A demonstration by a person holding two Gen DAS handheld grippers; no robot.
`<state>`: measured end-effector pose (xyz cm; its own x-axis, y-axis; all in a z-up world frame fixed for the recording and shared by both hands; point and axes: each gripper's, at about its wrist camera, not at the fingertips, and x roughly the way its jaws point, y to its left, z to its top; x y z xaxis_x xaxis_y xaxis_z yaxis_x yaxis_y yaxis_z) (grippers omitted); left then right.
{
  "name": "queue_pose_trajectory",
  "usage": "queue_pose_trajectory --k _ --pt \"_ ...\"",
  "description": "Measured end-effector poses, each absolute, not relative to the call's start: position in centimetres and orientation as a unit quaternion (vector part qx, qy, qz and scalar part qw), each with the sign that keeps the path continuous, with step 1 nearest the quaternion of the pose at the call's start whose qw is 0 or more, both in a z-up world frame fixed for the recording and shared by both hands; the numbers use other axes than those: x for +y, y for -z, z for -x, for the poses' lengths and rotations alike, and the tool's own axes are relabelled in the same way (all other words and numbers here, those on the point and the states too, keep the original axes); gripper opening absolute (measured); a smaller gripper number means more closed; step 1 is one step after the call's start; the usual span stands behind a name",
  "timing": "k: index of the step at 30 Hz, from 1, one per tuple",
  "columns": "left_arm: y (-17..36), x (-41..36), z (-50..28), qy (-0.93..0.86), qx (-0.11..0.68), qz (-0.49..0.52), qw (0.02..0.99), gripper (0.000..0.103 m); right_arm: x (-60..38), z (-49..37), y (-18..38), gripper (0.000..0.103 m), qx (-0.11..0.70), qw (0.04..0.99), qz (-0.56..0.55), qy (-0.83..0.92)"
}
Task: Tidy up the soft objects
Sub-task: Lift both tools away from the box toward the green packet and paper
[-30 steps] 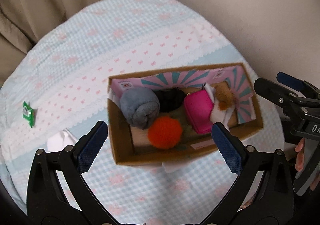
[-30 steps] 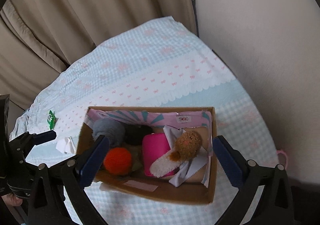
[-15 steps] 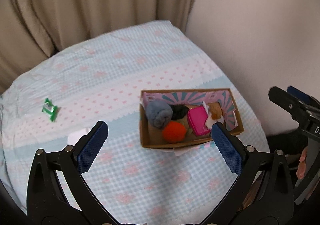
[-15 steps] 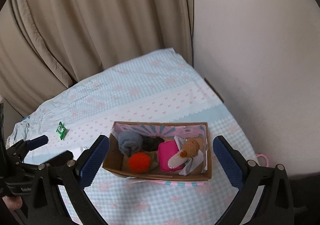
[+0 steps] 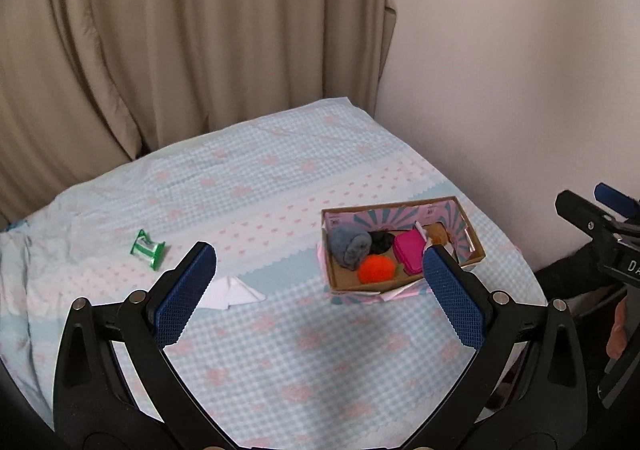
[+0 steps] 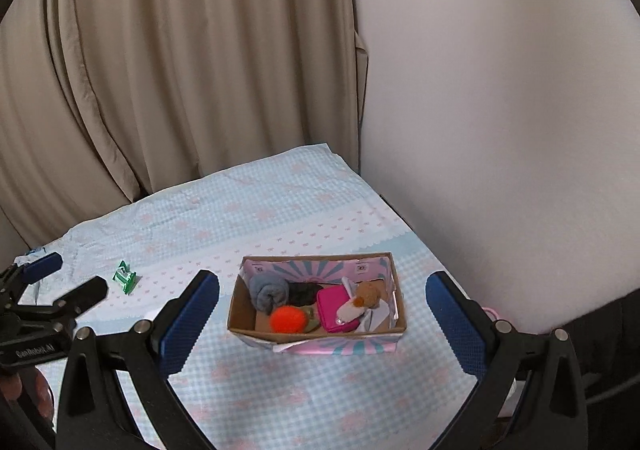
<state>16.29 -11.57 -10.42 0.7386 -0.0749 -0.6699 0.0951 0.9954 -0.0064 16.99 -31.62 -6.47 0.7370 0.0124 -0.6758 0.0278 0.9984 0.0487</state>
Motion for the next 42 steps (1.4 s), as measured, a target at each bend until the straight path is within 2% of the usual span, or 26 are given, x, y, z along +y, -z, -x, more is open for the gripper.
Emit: queue_pose_trajectory --k 13,22,29,42 --pt "9.9 2.0 -13.3 0.009 0.36 0.005 0.933 0.103 -20.2 -15.3 6.1 0.103 0.362 0.931 -0.024 -0.032" --pt "12.4 14.5 -15.3 -0.03 0.384 0.036 0.922 0.103 -9.0 -17.2 8.9 0.103 0.384 0.921 -0.027 -0.06" --pt "18.4 23.0 -20.9 -0.038 0.43 0.078 0.899 0.103 -2.4 -20.5 14.6 0.103 0.415 0.907 -0.034 -0.056" --pt "32.7 30.3 -32.5 -0.065 0.481 0.187 0.854 0.102 4.2 -27.7 29.0 0.103 0.46 0.886 -0.031 -0.056"
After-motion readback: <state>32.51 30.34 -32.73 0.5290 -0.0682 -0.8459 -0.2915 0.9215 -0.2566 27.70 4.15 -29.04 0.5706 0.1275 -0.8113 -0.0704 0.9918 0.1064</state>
